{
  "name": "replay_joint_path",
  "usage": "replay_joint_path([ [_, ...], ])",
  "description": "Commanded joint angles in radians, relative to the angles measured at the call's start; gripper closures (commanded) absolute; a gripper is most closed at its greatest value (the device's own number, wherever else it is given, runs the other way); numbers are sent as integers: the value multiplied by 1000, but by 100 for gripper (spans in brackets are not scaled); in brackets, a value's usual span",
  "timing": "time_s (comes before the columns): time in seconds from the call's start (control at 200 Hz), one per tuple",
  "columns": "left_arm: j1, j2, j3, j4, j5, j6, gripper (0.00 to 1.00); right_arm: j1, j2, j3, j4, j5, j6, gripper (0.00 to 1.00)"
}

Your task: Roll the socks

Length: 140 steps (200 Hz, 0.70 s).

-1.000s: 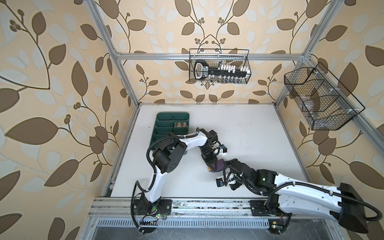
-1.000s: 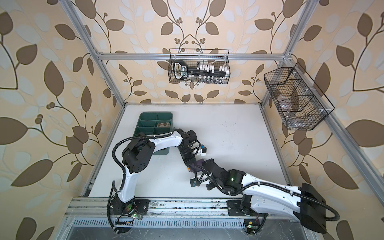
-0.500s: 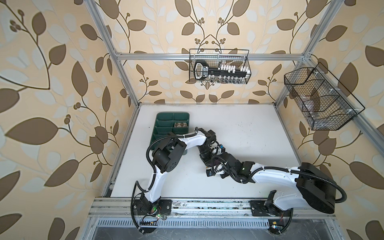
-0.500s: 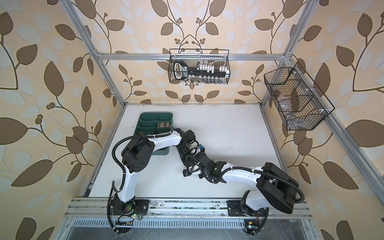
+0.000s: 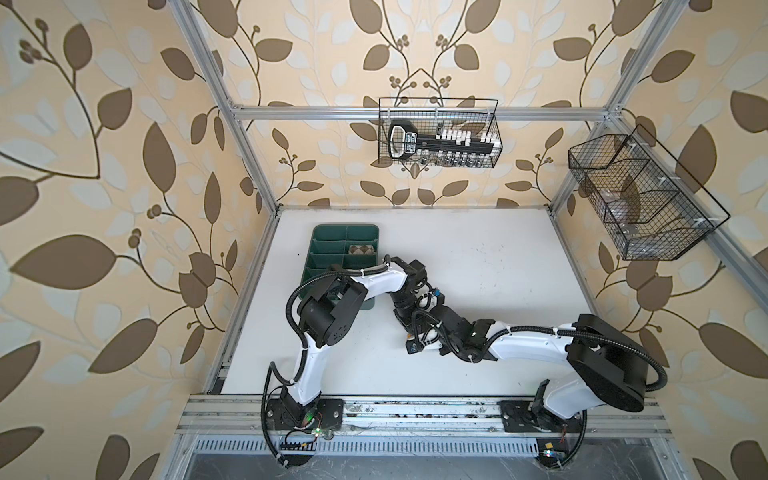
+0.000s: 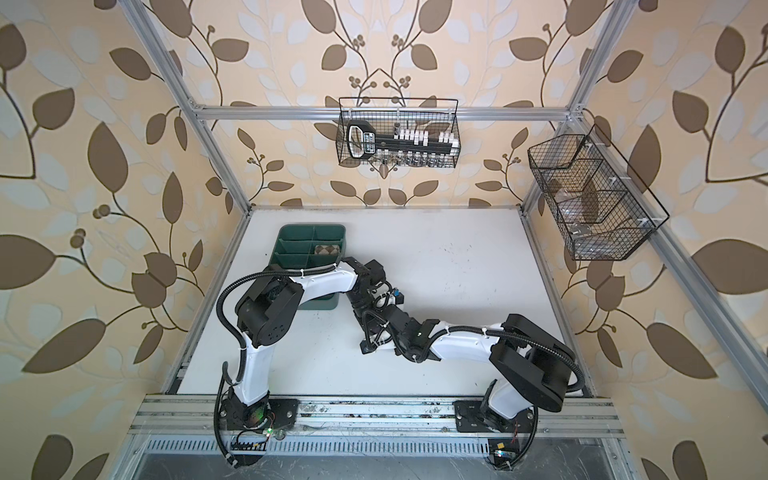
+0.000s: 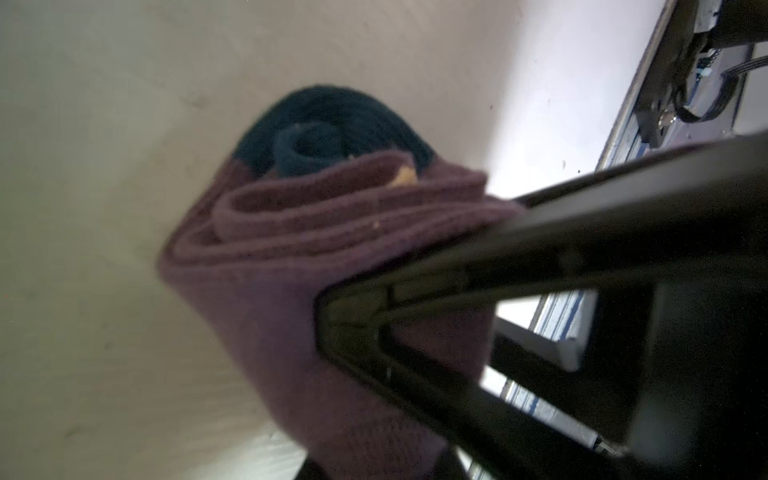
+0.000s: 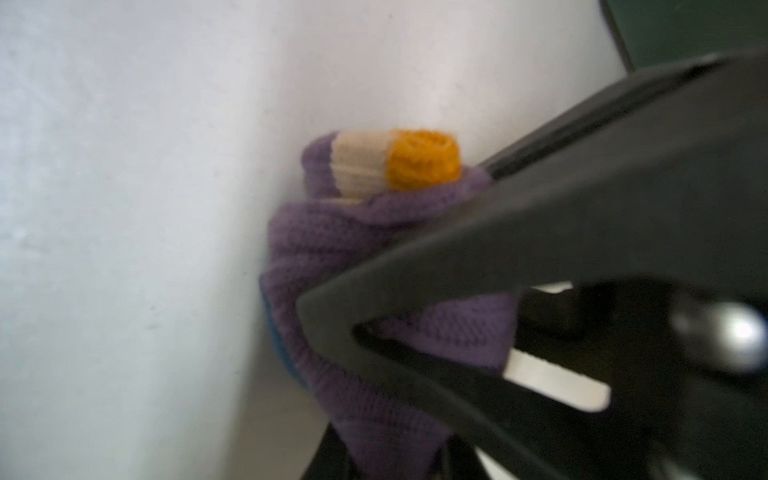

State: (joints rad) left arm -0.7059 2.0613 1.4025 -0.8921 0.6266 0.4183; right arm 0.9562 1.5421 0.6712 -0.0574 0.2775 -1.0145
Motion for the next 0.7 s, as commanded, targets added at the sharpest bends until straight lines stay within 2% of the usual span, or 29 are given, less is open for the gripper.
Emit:
replay_joint_path([
  [0.0, -37, -52, -23, 67, 67, -10, 92, 18, 81, 5, -65, -102, 27, 100],
  [0.06, -37, -72, -32, 84, 78, -20, 85, 21, 84, 13, -78, -97, 32, 100],
  [0.14, -35, -107, -48, 99, 88, -21, 65, 14, 81, 28, -111, -115, 46, 100],
  [0.21, -27, -144, -68, 130, 89, -48, 52, -5, 82, 53, -176, -143, 66, 100],
  [0.375, -13, -261, -135, 192, 70, -88, 37, -40, 113, 116, -342, -149, 152, 100],
  [0.405, -9, -285, -148, 202, 63, -95, 20, -44, 118, 113, -347, -142, 167, 100],
  [0.42, -9, -297, -155, 205, 60, -96, 5, -45, 120, 110, -350, -139, 168, 100],
  [0.43, -8, -304, -158, 207, 59, -97, 2, -46, 122, 109, -352, -137, 168, 100],
  [0.565, 4, -388, -180, 215, 37, -105, 1, -43, 111, 99, -360, -121, 239, 100],
  [0.695, 14, -491, -196, 244, -33, -146, 1, -67, 48, 86, -407, -109, 265, 100],
])
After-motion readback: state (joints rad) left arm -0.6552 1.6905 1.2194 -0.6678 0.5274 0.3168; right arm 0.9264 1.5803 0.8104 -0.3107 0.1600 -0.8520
